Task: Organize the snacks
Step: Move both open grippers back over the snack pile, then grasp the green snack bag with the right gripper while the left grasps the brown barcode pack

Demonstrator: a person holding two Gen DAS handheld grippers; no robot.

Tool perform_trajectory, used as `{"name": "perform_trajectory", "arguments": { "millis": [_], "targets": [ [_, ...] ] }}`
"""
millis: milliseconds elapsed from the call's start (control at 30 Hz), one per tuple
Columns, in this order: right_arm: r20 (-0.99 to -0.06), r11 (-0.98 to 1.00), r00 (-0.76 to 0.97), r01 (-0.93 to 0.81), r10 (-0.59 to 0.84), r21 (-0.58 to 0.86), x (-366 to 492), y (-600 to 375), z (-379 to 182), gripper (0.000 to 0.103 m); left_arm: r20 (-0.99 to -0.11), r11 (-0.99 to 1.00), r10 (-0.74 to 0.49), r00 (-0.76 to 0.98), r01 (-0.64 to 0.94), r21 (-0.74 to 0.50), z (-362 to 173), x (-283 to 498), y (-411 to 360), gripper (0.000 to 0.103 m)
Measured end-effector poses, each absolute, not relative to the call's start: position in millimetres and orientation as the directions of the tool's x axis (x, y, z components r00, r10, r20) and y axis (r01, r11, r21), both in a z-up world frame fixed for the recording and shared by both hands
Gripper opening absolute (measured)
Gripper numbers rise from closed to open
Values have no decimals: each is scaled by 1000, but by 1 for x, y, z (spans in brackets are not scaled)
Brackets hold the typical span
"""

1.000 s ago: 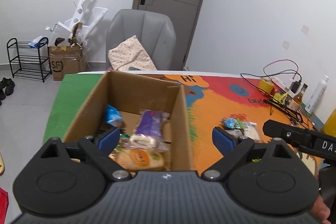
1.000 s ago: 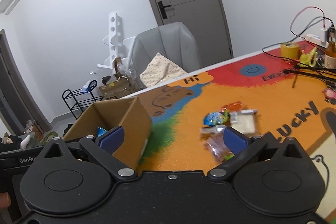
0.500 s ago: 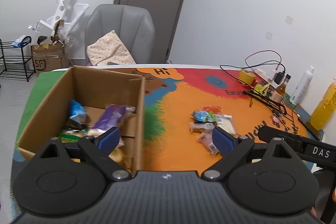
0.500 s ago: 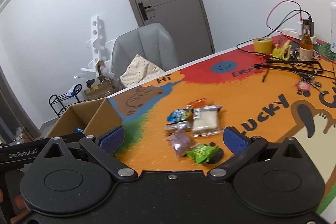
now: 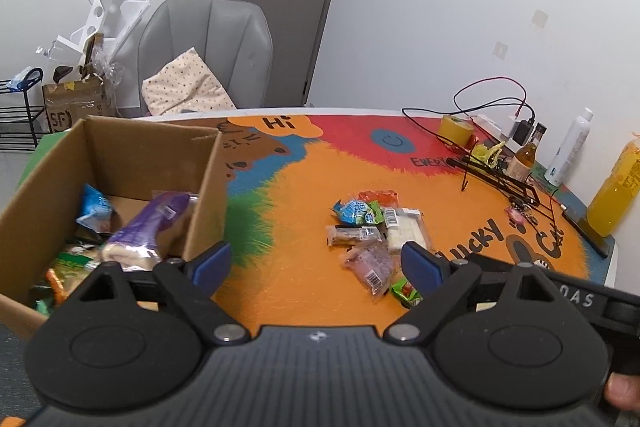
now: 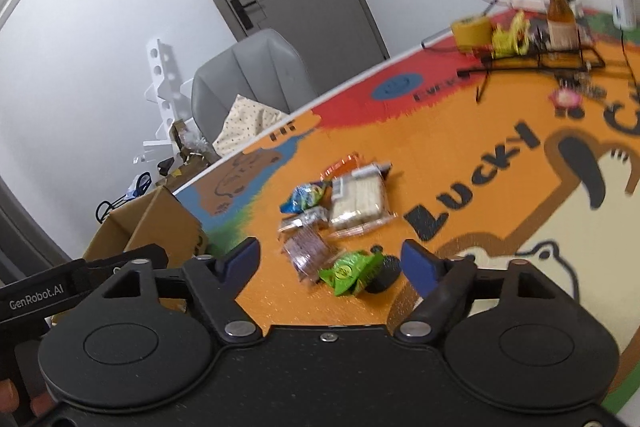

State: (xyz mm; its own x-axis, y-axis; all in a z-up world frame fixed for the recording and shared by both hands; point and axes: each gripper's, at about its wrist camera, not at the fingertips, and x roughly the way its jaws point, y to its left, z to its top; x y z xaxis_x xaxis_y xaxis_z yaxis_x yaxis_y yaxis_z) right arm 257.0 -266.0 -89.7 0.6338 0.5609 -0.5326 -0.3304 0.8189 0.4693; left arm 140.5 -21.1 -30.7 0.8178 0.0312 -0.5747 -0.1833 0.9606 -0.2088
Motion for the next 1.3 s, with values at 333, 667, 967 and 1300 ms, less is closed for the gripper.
{"name": "perform_trajectory", "arguments": {
  "millis": [333, 667, 967, 1300],
  "targets": [
    [-576, 798, 566, -299, 589, 523, 278, -259, -121, 58, -619, 956, 6, 785, -187, -227, -51, 170, -33, 69],
    [-571, 766, 527, -299, 629, 568, 296, -261, -137, 30, -664, 955, -13, 748, -187, -230, -68, 203, -41, 64],
    [-559, 779, 564, -284, 607, 559, 304, -283, -133, 30, -707, 959, -21, 707, -186, -214, -89, 230, -52, 65],
    [-568, 801, 594, -242, 569, 548, 313, -299, -137, 30, -733, 957, -3, 681, -210, -199, -102, 251, -64, 71]
  ]
}}
